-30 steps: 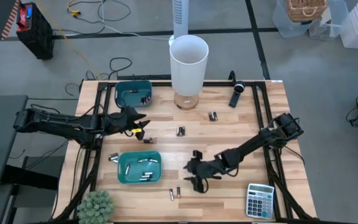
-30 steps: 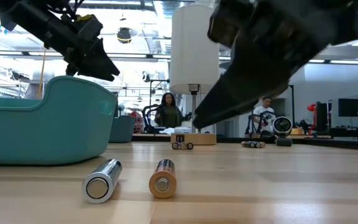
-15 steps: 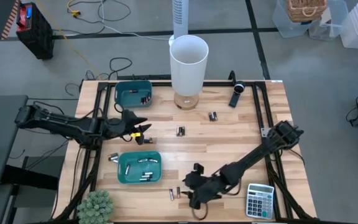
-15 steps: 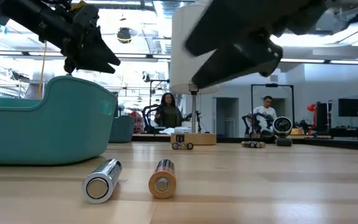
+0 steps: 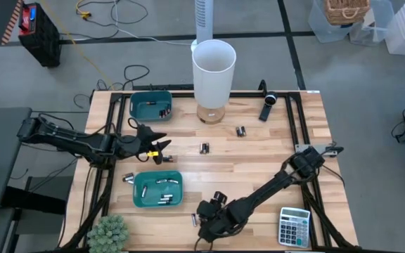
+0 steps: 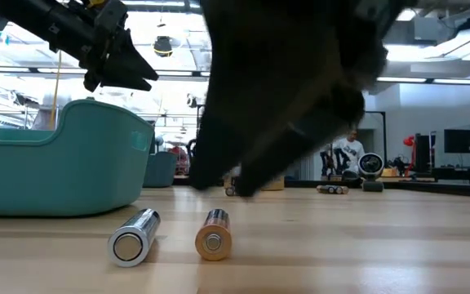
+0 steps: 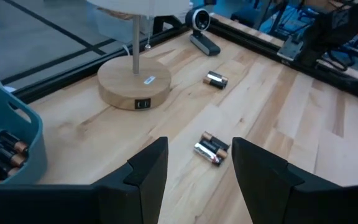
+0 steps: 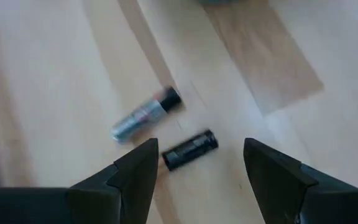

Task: Sort batteries
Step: Put the black battery into the blue bin

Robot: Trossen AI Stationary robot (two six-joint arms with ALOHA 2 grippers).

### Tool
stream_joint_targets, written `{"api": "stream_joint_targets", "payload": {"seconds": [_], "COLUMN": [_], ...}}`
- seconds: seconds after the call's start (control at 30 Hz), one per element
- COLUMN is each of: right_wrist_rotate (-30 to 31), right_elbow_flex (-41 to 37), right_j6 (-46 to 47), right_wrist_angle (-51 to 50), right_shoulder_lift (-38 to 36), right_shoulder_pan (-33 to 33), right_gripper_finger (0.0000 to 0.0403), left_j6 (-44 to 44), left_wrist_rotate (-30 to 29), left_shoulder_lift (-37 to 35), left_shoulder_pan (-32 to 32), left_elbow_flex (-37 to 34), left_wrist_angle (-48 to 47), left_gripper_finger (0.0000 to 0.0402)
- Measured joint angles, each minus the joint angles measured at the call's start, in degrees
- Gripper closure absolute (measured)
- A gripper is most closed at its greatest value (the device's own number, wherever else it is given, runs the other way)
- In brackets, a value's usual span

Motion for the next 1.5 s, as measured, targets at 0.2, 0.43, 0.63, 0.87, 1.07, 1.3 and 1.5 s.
{"api": "stream_joint_targets", "payload": {"seconds": [0.2,0.43,0.63,0.87,1.07,1.3,1.5], "right_wrist_rotate": [0.31,1.27,2.52,7.72,5.76,1.59,-0.37], "right_elbow_flex": [5.74,8.73,8.42,8.43,8.66,6.15,6.2], "right_j6": [2.71,3.55,-8.43,-15.73,-18.39,-19.5,-17.46], "right_wrist_angle": [-3.23,-7.53,-10.1,-16.33,-21.68,-22.44,-27.25], "right_shoulder_lift": [5.18,7.65,5.88,-0.07,-4.5,0.78,2.09], "right_shoulder_pan": [0.21,0.61,2.01,5.25,12.23,17.06,17.98], "right_gripper_finger": [0.0148,0.0148,0.0153,0.0153,0.0153,0.0153,0.0153], "left_j6": [0.32,-0.17,-0.4,-0.94,-1.04,-2.07,-3.35], "left_wrist_rotate": [-0.06,-0.05,-0.06,-0.11,-1.52,-1.66,-1.7], "left_shoulder_lift": [0.0,0.0,0.02,0.02,0.02,0.02,0.04], "left_shoulder_pan": [0.0,-0.96,-3.03,-4.83,-4.96,-4.96,-4.96], "left_elbow_flex": [0.0,0.0,0.0,0.0,0.0,0.0,0.0], "left_wrist_angle": [-0.05,-0.78,-0.96,-1.08,-1.47,-1.75,-2.03], "left_gripper_finger": [0.0229,0.0229,0.0229,0.0229,0.0229,0.0229,0.0229]}}
